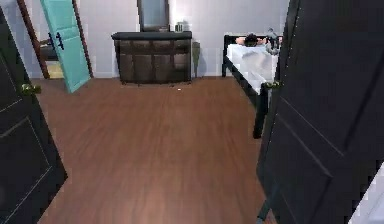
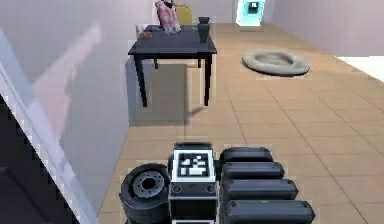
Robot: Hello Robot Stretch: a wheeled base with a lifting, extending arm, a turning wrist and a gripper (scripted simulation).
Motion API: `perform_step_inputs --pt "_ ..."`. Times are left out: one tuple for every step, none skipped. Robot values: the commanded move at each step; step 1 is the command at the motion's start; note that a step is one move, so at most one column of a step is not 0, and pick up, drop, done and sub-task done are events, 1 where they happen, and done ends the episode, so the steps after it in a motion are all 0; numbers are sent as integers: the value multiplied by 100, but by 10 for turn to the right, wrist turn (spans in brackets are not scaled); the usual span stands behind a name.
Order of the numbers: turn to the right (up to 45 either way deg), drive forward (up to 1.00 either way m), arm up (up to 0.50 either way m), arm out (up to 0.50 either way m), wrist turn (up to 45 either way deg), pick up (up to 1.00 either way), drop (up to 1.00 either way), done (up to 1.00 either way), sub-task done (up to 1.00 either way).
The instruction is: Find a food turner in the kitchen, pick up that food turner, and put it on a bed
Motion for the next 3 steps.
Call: perform_step_inputs --pt "30 0 0 0 0 0 0 0 0" --pt "0 100 0 0 0 0 0 0 0" --pt "0 65 0 0 0 0 0 0 0"
